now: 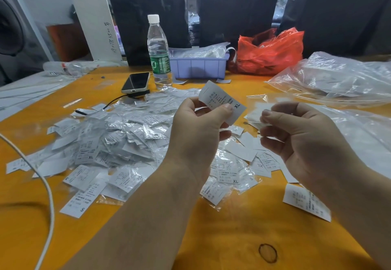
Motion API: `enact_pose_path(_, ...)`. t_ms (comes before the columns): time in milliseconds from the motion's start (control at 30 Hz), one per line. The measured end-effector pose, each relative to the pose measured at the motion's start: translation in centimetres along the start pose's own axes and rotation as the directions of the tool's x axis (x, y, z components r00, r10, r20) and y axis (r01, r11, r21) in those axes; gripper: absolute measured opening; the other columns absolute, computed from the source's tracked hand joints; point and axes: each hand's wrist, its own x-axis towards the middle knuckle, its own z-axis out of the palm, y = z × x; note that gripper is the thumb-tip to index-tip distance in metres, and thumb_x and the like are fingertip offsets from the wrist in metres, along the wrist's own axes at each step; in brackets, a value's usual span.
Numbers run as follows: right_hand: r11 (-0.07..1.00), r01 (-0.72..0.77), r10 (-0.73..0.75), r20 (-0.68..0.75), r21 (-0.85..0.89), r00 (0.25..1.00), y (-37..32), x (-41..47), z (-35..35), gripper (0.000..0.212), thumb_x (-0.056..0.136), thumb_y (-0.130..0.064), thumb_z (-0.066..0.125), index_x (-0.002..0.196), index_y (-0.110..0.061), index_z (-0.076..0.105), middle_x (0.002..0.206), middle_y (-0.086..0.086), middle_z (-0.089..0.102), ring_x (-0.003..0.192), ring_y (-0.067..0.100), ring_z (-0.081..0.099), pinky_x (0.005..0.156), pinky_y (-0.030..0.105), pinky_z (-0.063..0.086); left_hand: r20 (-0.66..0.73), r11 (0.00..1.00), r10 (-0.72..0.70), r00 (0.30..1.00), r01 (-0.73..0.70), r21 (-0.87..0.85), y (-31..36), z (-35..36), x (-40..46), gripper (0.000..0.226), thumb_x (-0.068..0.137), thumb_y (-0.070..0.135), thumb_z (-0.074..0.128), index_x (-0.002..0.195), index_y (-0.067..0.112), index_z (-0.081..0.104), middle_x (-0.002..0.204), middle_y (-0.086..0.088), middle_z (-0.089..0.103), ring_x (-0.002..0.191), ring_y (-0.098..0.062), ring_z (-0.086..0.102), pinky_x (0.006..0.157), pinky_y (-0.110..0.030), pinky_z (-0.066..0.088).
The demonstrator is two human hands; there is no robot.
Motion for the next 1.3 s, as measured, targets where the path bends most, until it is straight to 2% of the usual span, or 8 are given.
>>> enact_pose_path(100, 1.000, 0.005, -0.005, 0.005, -0.023, 1.000, 0.0, 0.0, 0.0, 0.016, 0.079, -0.005, 0.071, 0.086, -0.015, 0.062, 0.068, 0.003, 0.069, 0.055, 0.015, 0.065, 0.048, 0.025, 0.051, -0.007, 1.000, 0.009, 1.000, -0.009, 0.003, 0.0, 0.0, 0.0, 0.021, 0.086, 0.011, 0.071, 0.102, 0.017, 0.057, 0.098, -0.007, 0.068, 0.075, -0.013, 0.067, 0.065, -0.026, 0.060)
enact_pose_path(267, 0.998, 0.027, -0.026, 0.021, -0.056, 0.999, 0.0, -0.3, 0.3, 0.024, 0.064, -0.013, 0.076, 0.084, -0.016, 0.063, 0.072, 0.007, 0.067, 0.056, 0.016, 0.065, 0.049, 0.025, 0.052, -0.008, 1.000, 0.015, 1.000, -0.015, 0.016, -0.1, 0.1, 0.0, 0.021, 0.086, 0.011, 0.070, 0.102, 0.016, 0.057, 0.098, -0.009, 0.068, 0.076, -0.014, 0.067, 0.063, -0.025, 0.059)
enact_pose_path(600, 0.991, 0.060, -0.051, 0.078, -0.123, 0.996, 0.0, -0.6, 0.5, 0.013, 0.060, -0.020, 0.075, 0.067, -0.018, 0.065, 0.067, 0.006, 0.067, 0.055, 0.014, 0.062, 0.049, 0.024, 0.050, -0.012, 1.000, 0.025, 1.000, -0.025, 0.014, -0.1, 0.1, 0.1, 0.019, 0.087, 0.012, 0.070, 0.099, 0.017, 0.057, 0.096, -0.007, 0.067, 0.078, -0.014, 0.067, 0.064, -0.026, 0.060)
enact_pose_path(767, 0.991, 0.044, -0.031, 0.104, -0.125, 0.994, 0.0, -0.7, 0.6, 0.022, 0.060, -0.017, 0.076, 0.077, -0.011, 0.063, 0.068, 0.007, 0.066, 0.056, 0.016, 0.063, 0.050, 0.025, 0.051, -0.019, 1.000, 0.025, 0.999, -0.025, 0.017, -0.2, 0.0, 0.1, 0.018, 0.087, 0.012, 0.071, 0.099, 0.017, 0.058, 0.096, -0.008, 0.067, 0.078, -0.015, 0.066, 0.065, -0.026, 0.060)
enact_pose_path(1033, 0.990, 0.015, 0.013, 0.195, -0.141, 0.981, 0.1, -1.0, 0.9, 0.026, 0.054, -0.012, 0.077, 0.076, -0.012, 0.064, 0.069, 0.007, 0.066, 0.056, 0.019, 0.063, 0.052, 0.028, 0.053, -0.020, 0.999, 0.028, 0.999, -0.028, 0.026, -0.3, 0.0, 0.2, 0.018, 0.086, 0.011, 0.071, 0.099, 0.014, 0.059, 0.097, -0.010, 0.068, 0.080, -0.018, 0.066, 0.066, -0.028, 0.060)
enact_pose_path(1300, 0.998, -0.005, 0.013, 0.134, -0.055, 0.991, -0.3, -0.6, 0.5, 0.018, 0.062, -0.015, 0.074, 0.076, -0.013, 0.062, 0.068, 0.007, 0.066, 0.053, 0.015, 0.060, 0.048, 0.027, 0.051, -0.069, 0.999, 0.030, 0.997, -0.031, -0.016, 0.2, -0.6, 0.5, 0.014, 0.087, 0.009, 0.069, 0.094, 0.014, 0.058, 0.092, -0.008, 0.067, 0.071, -0.013, 0.065, 0.062, -0.026, 0.059)
